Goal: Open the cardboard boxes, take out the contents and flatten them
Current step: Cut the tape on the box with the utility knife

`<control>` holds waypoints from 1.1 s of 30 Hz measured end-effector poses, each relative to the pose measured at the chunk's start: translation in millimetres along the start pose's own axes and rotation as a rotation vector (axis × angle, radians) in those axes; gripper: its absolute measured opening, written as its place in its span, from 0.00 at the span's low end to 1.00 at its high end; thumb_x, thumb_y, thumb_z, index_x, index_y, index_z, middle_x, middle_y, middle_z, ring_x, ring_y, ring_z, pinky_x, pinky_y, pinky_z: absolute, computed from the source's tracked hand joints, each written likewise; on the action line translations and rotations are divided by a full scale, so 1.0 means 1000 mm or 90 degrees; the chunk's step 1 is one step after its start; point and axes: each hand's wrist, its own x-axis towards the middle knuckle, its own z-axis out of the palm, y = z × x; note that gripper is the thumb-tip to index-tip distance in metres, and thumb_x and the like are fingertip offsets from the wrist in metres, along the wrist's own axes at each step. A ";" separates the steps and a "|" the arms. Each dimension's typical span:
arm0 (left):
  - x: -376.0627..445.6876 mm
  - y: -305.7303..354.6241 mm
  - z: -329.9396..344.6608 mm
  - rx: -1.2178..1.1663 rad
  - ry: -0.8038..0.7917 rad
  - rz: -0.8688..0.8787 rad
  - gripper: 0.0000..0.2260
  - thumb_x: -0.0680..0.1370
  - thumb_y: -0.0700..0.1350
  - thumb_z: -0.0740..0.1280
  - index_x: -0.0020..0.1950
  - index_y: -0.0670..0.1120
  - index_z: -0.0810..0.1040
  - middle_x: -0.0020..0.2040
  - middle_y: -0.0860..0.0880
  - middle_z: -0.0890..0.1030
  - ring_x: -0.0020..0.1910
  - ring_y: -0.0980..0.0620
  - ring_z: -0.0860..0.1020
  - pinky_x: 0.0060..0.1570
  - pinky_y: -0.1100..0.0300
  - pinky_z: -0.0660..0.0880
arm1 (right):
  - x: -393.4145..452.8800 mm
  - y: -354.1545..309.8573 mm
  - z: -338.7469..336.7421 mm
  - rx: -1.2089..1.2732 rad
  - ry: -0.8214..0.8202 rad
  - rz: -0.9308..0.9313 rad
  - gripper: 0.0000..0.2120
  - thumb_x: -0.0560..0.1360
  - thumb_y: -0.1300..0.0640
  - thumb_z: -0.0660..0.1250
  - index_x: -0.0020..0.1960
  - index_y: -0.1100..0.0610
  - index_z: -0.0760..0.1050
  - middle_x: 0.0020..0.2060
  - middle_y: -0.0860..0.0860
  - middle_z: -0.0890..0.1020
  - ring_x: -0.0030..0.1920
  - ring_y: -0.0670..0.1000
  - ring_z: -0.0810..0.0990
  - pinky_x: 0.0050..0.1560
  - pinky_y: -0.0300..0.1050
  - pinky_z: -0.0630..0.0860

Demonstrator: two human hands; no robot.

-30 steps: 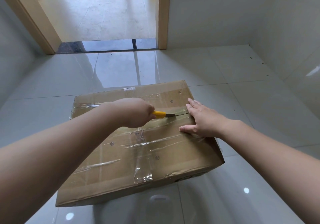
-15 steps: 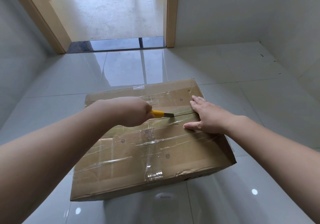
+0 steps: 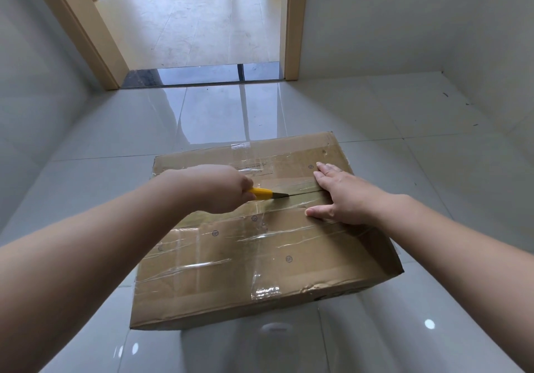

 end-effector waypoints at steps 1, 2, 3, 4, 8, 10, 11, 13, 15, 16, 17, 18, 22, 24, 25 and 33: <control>-0.001 -0.002 0.000 0.002 0.000 0.000 0.12 0.82 0.57 0.53 0.45 0.52 0.68 0.38 0.53 0.72 0.37 0.52 0.71 0.36 0.58 0.67 | 0.000 0.000 0.000 0.000 0.000 -0.001 0.44 0.75 0.36 0.62 0.79 0.58 0.47 0.78 0.52 0.43 0.78 0.49 0.43 0.74 0.41 0.44; -0.002 -0.004 0.001 0.006 0.000 0.000 0.12 0.82 0.57 0.53 0.45 0.52 0.68 0.38 0.53 0.72 0.36 0.53 0.71 0.36 0.58 0.67 | 0.001 -0.001 -0.001 0.000 0.000 -0.002 0.44 0.74 0.36 0.62 0.79 0.58 0.47 0.78 0.52 0.44 0.78 0.49 0.43 0.74 0.41 0.44; -0.004 -0.006 0.001 0.010 -0.002 -0.001 0.12 0.82 0.57 0.53 0.45 0.52 0.68 0.38 0.53 0.72 0.35 0.54 0.71 0.35 0.58 0.66 | 0.001 -0.002 -0.001 0.001 -0.001 -0.003 0.44 0.74 0.36 0.62 0.79 0.58 0.47 0.78 0.51 0.44 0.78 0.49 0.43 0.74 0.41 0.44; -0.005 -0.008 0.002 0.013 -0.004 -0.002 0.12 0.82 0.57 0.53 0.44 0.52 0.68 0.37 0.53 0.72 0.35 0.54 0.70 0.35 0.58 0.66 | 0.002 -0.002 -0.001 0.002 -0.002 -0.004 0.44 0.74 0.36 0.63 0.79 0.58 0.47 0.78 0.51 0.44 0.78 0.49 0.43 0.74 0.41 0.44; -0.011 -0.014 0.005 -0.002 -0.005 -0.009 0.12 0.82 0.57 0.53 0.44 0.53 0.68 0.37 0.54 0.72 0.34 0.56 0.70 0.34 0.58 0.66 | 0.005 -0.009 0.001 -0.008 0.002 -0.011 0.44 0.74 0.35 0.62 0.79 0.57 0.48 0.78 0.52 0.44 0.78 0.50 0.44 0.74 0.42 0.44; -0.013 -0.016 0.006 -0.005 0.000 -0.006 0.12 0.82 0.57 0.54 0.44 0.53 0.68 0.37 0.54 0.72 0.35 0.56 0.70 0.32 0.59 0.65 | 0.008 -0.014 0.002 -0.022 0.004 -0.012 0.43 0.74 0.34 0.60 0.79 0.55 0.48 0.78 0.53 0.44 0.78 0.53 0.43 0.76 0.46 0.44; -0.014 -0.016 0.006 -0.006 0.002 -0.006 0.11 0.82 0.57 0.54 0.44 0.53 0.68 0.37 0.54 0.72 0.35 0.56 0.70 0.32 0.60 0.65 | 0.010 -0.017 0.004 -0.028 0.003 -0.008 0.43 0.74 0.33 0.59 0.79 0.53 0.47 0.78 0.54 0.44 0.78 0.54 0.43 0.76 0.48 0.44; -0.016 -0.018 0.006 -0.009 0.005 -0.010 0.11 0.82 0.57 0.54 0.44 0.53 0.68 0.37 0.54 0.72 0.35 0.56 0.70 0.32 0.60 0.64 | 0.012 -0.022 0.007 -0.039 -0.005 0.001 0.42 0.74 0.32 0.57 0.79 0.51 0.46 0.78 0.56 0.43 0.78 0.56 0.41 0.77 0.52 0.43; -0.018 -0.021 0.008 -0.004 0.005 -0.012 0.12 0.82 0.57 0.54 0.43 0.53 0.67 0.37 0.54 0.72 0.34 0.56 0.70 0.32 0.59 0.66 | 0.013 -0.026 0.009 -0.044 -0.010 0.007 0.42 0.74 0.31 0.56 0.79 0.50 0.45 0.78 0.57 0.42 0.77 0.57 0.40 0.76 0.54 0.42; -0.019 -0.022 0.009 -0.004 0.004 -0.014 0.12 0.82 0.57 0.53 0.42 0.53 0.67 0.37 0.54 0.72 0.34 0.56 0.70 0.33 0.59 0.66 | 0.014 -0.027 0.010 -0.045 -0.009 0.008 0.41 0.75 0.31 0.56 0.79 0.50 0.45 0.78 0.57 0.42 0.77 0.57 0.40 0.76 0.55 0.42; -0.020 -0.024 0.009 -0.007 0.004 -0.016 0.12 0.82 0.57 0.53 0.41 0.54 0.67 0.37 0.54 0.72 0.35 0.56 0.70 0.34 0.58 0.67 | 0.014 -0.029 0.010 -0.044 -0.009 0.008 0.41 0.75 0.31 0.56 0.79 0.50 0.45 0.78 0.57 0.41 0.77 0.57 0.40 0.76 0.55 0.42; -0.021 -0.026 0.010 -0.013 0.004 -0.019 0.13 0.81 0.57 0.54 0.41 0.54 0.67 0.37 0.54 0.72 0.35 0.56 0.70 0.34 0.58 0.67 | 0.015 -0.030 0.010 -0.042 -0.010 0.009 0.41 0.75 0.32 0.56 0.79 0.50 0.45 0.78 0.57 0.41 0.77 0.57 0.40 0.76 0.55 0.42; -0.023 -0.032 0.015 -0.024 0.005 -0.013 0.12 0.81 0.57 0.54 0.43 0.53 0.68 0.37 0.54 0.73 0.35 0.55 0.71 0.34 0.58 0.66 | 0.016 -0.033 0.009 -0.043 -0.012 0.005 0.41 0.75 0.32 0.56 0.79 0.50 0.44 0.78 0.57 0.41 0.77 0.56 0.40 0.76 0.54 0.41; -0.024 -0.035 0.017 -0.031 0.005 -0.008 0.12 0.81 0.57 0.54 0.43 0.53 0.68 0.37 0.54 0.73 0.35 0.55 0.71 0.35 0.58 0.67 | 0.017 -0.036 0.010 -0.044 -0.013 -0.002 0.41 0.75 0.32 0.56 0.79 0.51 0.44 0.78 0.57 0.41 0.77 0.56 0.40 0.76 0.53 0.41; -0.024 -0.037 0.017 -0.033 0.006 -0.007 0.12 0.81 0.57 0.54 0.43 0.53 0.68 0.37 0.54 0.73 0.35 0.55 0.71 0.36 0.58 0.67 | 0.017 -0.037 0.010 -0.044 -0.012 -0.005 0.41 0.75 0.32 0.56 0.79 0.51 0.44 0.78 0.57 0.41 0.77 0.56 0.40 0.76 0.53 0.41; -0.024 -0.044 0.023 -0.030 0.003 -0.007 0.12 0.81 0.57 0.54 0.43 0.53 0.68 0.38 0.54 0.73 0.36 0.54 0.71 0.37 0.58 0.67 | 0.023 -0.047 0.014 -0.055 -0.009 -0.035 0.41 0.75 0.32 0.56 0.79 0.51 0.45 0.78 0.55 0.41 0.78 0.55 0.40 0.77 0.52 0.42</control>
